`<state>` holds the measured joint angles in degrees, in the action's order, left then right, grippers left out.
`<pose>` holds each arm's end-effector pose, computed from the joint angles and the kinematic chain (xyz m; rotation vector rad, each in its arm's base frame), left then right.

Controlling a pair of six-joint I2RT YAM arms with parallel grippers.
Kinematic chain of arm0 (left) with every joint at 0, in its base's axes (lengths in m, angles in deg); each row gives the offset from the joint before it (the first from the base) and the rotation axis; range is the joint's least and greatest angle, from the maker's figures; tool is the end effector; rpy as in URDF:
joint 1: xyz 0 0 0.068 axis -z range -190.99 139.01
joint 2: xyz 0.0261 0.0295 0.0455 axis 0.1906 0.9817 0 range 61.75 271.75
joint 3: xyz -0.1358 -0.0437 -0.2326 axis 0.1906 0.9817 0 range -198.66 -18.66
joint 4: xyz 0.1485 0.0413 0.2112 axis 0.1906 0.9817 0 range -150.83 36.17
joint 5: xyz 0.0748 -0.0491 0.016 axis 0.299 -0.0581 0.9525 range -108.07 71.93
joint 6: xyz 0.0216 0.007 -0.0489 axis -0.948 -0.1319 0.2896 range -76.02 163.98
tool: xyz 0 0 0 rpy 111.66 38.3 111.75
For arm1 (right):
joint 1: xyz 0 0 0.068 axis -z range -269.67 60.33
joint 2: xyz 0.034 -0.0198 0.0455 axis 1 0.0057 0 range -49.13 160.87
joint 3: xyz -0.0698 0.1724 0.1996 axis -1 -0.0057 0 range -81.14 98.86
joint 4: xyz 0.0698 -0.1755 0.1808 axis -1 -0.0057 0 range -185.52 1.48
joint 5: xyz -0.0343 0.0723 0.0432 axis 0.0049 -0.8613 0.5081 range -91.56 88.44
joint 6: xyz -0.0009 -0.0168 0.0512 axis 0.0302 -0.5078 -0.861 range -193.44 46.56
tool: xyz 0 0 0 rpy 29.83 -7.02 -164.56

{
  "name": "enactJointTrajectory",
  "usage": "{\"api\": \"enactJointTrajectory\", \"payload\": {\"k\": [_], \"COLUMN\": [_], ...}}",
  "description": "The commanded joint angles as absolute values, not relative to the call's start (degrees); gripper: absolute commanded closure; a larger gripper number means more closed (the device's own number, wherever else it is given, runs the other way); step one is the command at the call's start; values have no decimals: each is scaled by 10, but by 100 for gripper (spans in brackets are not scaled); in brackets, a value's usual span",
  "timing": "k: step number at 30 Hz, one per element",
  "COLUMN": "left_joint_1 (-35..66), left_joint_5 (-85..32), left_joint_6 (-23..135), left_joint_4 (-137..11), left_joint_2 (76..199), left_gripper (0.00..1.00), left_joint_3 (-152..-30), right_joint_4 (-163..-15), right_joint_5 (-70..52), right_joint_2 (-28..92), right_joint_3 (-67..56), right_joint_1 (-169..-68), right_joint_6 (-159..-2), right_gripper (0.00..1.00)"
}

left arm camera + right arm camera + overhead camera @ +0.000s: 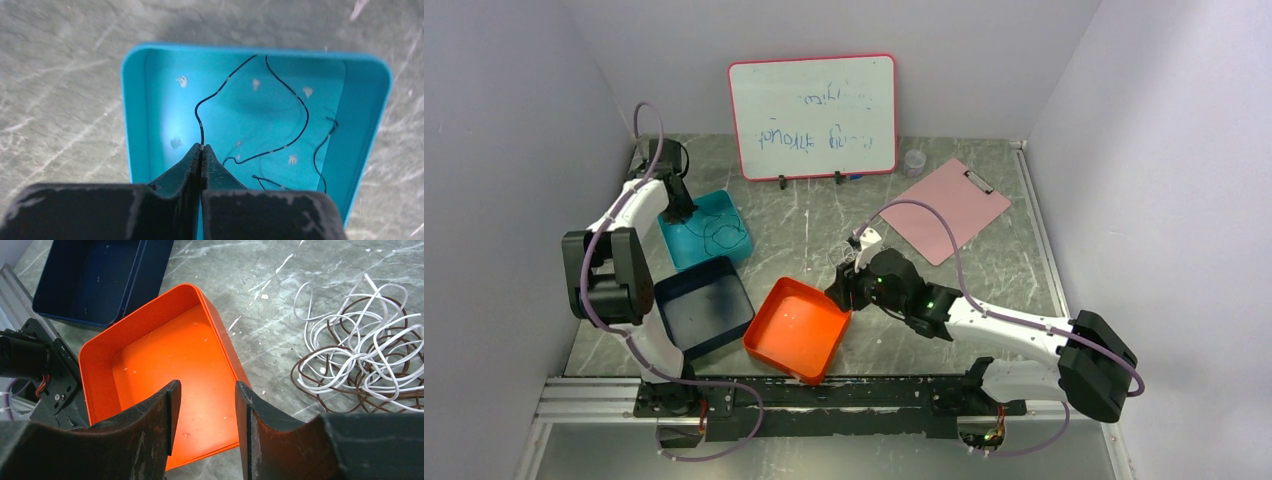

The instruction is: Untangle the cables

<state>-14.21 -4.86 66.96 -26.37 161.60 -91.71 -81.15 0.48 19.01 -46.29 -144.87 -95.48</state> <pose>0.3621 0.0285 0.2215 -0.6655 2.5186 0.1825 0.1483 0.2111 0.2264 -0.5824 2.0391 0.7989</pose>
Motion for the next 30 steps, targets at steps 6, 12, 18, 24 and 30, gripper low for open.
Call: {"api": "enactJointTrajectory", "payload": {"k": [6,12,18,24,30], "left_joint_1": [-151,-150,-129,-54,-38], "left_joint_5": [-8,-23,-39,-69,-60], "left_joint_6": [666,658,609,574,604], "left_joint_4": [-265,-293,-295,-281,-280], "left_joint_2": [1670,1612,1535,1481,1444], "left_gripper": [80,51,40,38,38], "left_joint_3": [-973,-950,-930,-893,-838], "right_joint_4": [-816,-816,-811,-811,-808], "right_joint_5": [12,14,8,11,4], "right_joint_2": [171,169,180,184,188], "right_joint_3": [-475,-477,-472,-467,-467], "right_joint_1": [-1447,-1447,-1447,-1447,-1447], "right_joint_6": [-956,-957,-954,-953,-956], "right_gripper": [53,52,53,52,52]}}
